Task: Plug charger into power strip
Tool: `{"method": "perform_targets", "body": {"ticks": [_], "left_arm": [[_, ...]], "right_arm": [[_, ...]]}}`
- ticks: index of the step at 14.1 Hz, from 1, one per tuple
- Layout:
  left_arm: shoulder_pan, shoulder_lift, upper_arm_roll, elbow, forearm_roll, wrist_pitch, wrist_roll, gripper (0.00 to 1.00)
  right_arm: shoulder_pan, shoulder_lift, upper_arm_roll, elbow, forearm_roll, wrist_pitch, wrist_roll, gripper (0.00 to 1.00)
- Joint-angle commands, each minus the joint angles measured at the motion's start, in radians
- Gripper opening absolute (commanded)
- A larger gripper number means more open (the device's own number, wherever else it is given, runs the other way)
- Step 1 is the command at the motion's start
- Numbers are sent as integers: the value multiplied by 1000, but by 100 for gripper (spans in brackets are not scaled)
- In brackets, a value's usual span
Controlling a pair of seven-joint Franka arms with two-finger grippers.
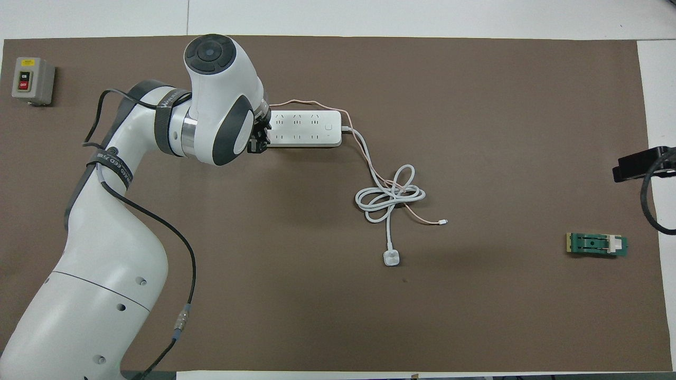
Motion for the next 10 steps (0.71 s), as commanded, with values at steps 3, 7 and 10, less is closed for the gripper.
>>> {"method": "perform_targets", "body": {"ticks": [3,7,10], "left_arm": [[10,-10,4,-6,-4,-41,46,100],[23,-68,7,-8,0,-74,92,100],[64,-173,14,-14,3,-131,240,100]], "right_arm": [[-18,-16,12,-21,16,8,11,100],[-18,-16,12,-21,16,8,13,100],[-18,-16,12,-21,16,8,13,100]]}}
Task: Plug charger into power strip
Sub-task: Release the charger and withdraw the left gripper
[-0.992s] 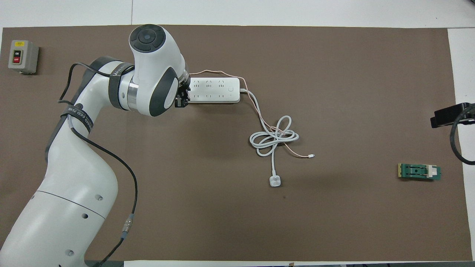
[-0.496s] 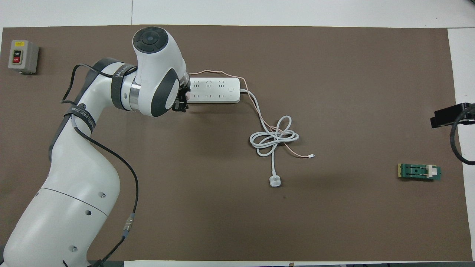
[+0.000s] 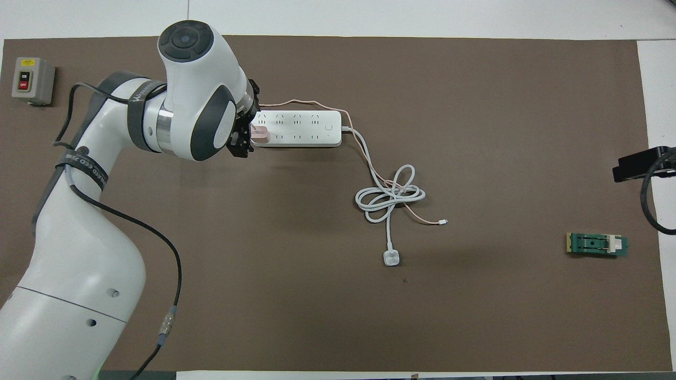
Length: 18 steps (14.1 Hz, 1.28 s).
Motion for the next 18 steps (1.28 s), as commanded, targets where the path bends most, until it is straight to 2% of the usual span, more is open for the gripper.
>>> {"method": "perform_targets", "body": {"ticks": [1,3,8,14,18], "left_arm": [[55,-130,-2,-22,2,-98,203,100],[99,-187,0,-22,2,-181,407,100],[240,-299,1,-26,5,-276,894,100],[442,-507,0,-121,63,-397,1486,100],[444,-522,-6,-121,55,-388,1522,100]], "right_arm": [[-18,-16,12,-19,16,8,13,100],[-18,-16,12,-21,16,8,13,100],[-18,-16,12,-21,16,8,14,100],[-18,-16,10,-19,16,8,13,100],[-18,-16,12,-21,16,8,13,100]]}}
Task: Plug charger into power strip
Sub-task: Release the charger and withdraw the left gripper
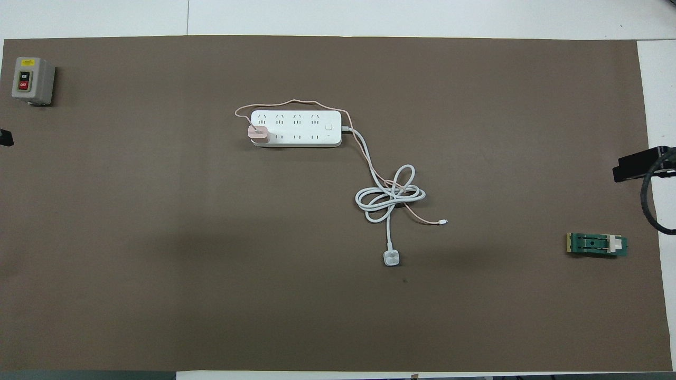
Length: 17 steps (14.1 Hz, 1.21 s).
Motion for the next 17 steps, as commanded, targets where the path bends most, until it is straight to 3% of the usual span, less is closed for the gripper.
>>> {"method": "perform_targets", "body": {"ticks": [1,5,17], "left_arm": [[-11,-26,-21,-53,12,-9,12,100],[-54,-86,-23,-153,18,-98,27,100],[-109,-71,-26,-176,38,55,130,100]], "right_arm": [[-18,-16,12,-19,16,8,14,100],[-18,-16,12,-21,16,8,14,100],[-18,-16,12,-21,16,8,14,100]]}}
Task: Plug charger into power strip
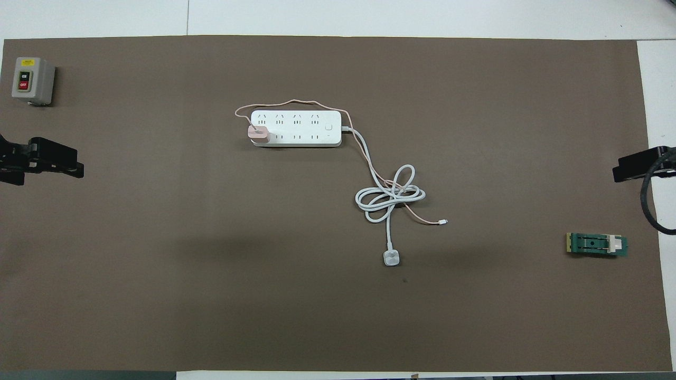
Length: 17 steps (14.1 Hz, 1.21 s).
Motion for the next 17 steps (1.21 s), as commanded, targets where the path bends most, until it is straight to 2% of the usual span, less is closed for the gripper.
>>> {"method": "perform_targets", "body": {"ticks": [1,3,6,10,12,17], "left_arm": [[-9,-17,7,-35,33,93,32,100],[-12,-17,7,-44,38,131,35,100],[-50,-24,4,-50,112,84,107,100],[-52,-24,4,-52,102,87,83,100],[-53,-24,1,-52,87,82,10,100],[-53,-32,1,-68,83,38,6,100]], "right_arm": [[-18,-18,12,-21,16,8,14,100],[-18,-18,12,-21,16,7,13,100],[-18,-16,12,-21,16,7,14,100],[-18,-18,12,-21,16,8,14,100],[-17,-18,12,-21,16,8,13,100],[-17,-18,12,-21,16,8,13,100]]}}
